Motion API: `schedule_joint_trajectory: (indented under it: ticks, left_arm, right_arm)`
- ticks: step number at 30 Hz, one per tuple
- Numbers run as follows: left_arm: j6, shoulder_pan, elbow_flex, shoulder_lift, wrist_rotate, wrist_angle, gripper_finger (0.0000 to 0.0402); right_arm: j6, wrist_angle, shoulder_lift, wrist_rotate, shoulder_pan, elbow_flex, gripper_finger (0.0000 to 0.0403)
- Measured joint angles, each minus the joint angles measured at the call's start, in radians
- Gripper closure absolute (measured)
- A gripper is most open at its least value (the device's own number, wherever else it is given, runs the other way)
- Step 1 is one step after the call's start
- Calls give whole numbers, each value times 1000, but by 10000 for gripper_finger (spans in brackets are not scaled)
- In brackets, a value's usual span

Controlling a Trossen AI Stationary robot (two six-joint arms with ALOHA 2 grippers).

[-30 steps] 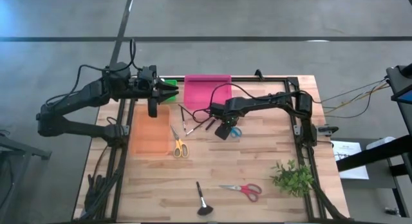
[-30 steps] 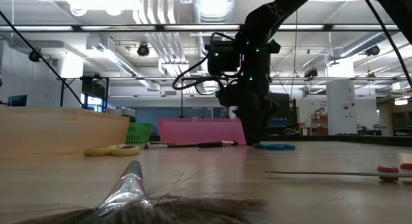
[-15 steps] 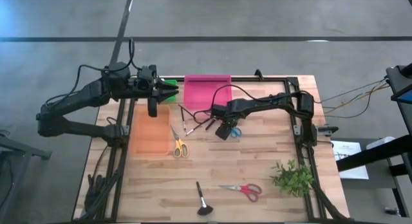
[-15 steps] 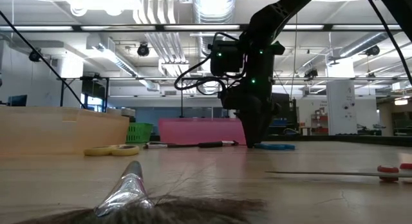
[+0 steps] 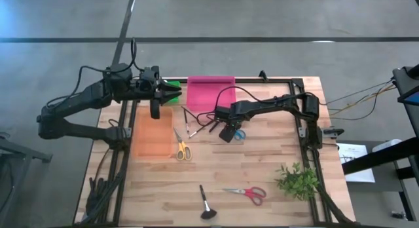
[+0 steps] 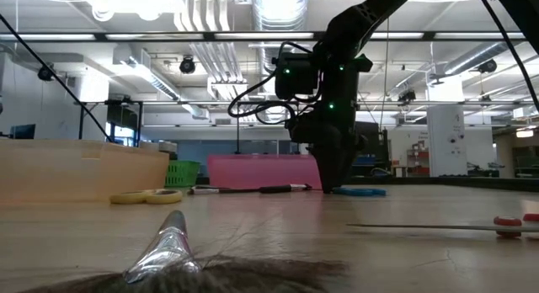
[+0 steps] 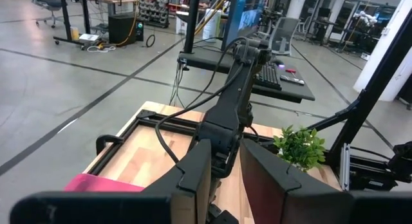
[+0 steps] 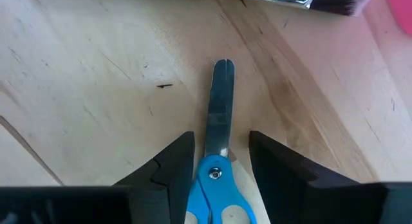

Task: Pick & Place Paint Supplies
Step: Put the blue scissors into the red bin

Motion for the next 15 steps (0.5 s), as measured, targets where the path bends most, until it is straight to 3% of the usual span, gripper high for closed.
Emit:
schedule_joint_trajectory:
  ticks: [15]
  left_arm:
    - [0,0,0,0,0,0,309]
  right_arm:
    - [-9,21,1,-25,0,0,376]
